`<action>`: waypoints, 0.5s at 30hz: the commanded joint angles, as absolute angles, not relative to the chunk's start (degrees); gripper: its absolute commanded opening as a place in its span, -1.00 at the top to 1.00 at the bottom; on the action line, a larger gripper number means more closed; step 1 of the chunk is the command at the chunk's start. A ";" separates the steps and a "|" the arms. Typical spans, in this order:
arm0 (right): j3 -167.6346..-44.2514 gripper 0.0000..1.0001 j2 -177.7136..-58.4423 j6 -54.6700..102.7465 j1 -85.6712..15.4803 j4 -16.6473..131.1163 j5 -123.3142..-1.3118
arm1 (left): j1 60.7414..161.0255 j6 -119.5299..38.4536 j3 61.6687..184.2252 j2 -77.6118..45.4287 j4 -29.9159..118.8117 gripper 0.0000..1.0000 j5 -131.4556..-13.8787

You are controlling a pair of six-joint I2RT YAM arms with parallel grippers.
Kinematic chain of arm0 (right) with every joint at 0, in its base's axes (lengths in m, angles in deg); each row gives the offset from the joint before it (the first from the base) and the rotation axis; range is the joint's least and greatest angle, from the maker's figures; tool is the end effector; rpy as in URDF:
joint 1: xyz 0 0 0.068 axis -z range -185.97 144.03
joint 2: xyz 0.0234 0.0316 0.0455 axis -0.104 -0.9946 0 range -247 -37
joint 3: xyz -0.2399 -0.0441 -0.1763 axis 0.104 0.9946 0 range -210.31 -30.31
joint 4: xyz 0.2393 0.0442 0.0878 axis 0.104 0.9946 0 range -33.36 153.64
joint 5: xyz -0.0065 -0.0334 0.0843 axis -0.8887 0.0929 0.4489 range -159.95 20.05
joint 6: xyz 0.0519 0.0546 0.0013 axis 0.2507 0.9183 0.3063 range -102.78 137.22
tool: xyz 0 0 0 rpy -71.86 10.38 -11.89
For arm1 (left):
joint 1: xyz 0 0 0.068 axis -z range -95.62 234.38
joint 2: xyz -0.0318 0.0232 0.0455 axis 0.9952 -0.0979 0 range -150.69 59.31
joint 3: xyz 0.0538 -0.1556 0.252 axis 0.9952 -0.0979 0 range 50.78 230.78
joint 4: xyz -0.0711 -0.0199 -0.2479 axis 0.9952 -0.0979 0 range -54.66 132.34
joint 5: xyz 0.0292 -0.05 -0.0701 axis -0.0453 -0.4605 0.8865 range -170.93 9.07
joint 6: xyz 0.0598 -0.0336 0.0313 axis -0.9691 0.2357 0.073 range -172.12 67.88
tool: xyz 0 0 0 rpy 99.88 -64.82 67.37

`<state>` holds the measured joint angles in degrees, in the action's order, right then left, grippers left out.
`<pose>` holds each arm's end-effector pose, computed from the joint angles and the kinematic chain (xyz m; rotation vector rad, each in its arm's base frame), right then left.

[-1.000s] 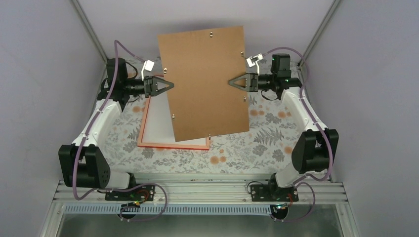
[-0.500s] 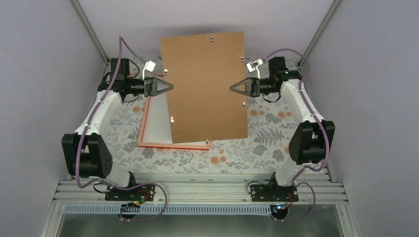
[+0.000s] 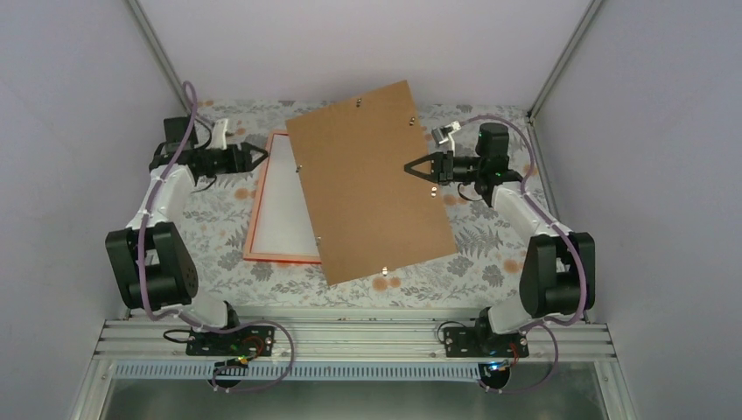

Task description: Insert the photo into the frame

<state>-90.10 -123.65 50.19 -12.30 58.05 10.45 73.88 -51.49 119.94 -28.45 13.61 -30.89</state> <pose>0.3116 0.0976 0.3101 -0.4831 2.0153 1.8442 0.3381 0.0131 0.3015 0.1834 2.2017 -0.9377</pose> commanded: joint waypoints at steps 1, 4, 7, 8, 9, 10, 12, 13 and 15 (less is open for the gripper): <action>-86.73 0.93 -123.30 68.07 -12.47 36.46 9.41 | 70.38 -50.69 114.33 -32.60 16.09 -0.47 -44.80; -82.38 0.93 -125.12 80.89 -12.63 21.65 6.72 | 70.33 -50.52 112.78 -35.72 18.52 -0.49 -45.29; -80.26 0.93 -126.76 88.66 -12.79 12.40 3.47 | 70.32 -49.58 111.89 -38.93 19.80 -0.49 -45.80; -80.15 0.93 -127.12 89.93 -12.91 10.98 2.75 | 70.33 -49.61 111.82 -40.12 19.95 -0.49 -45.69; -80.14 0.93 -127.55 91.04 -13.10 9.40 2.49 | 70.32 -49.99 111.67 -41.19 20.08 -0.48 -44.86; -80.25 0.93 -128.01 91.34 -13.31 8.76 2.47 | 70.34 -50.02 111.57 -42.31 20.02 -0.48 -43.48; -80.24 0.93 -129.02 91.56 -13.64 8.21 2.46 | 70.51 -49.77 110.96 -44.21 20.51 -0.47 -39.23; -80.23 0.93 -129.59 91.62 -13.70 8.01 2.42 | 70.91 -49.75 110.53 -45.13 20.59 -0.47 -37.70; -80.16 0.93 -130.57 91.71 -13.73 7.45 2.40 | 71.86 -50.02 108.92 -45.75 20.87 -0.45 -34.71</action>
<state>-79.96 -129.44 87.22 -12.97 16.76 2.69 70.43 -49.99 111.40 -43.86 19.16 -41.55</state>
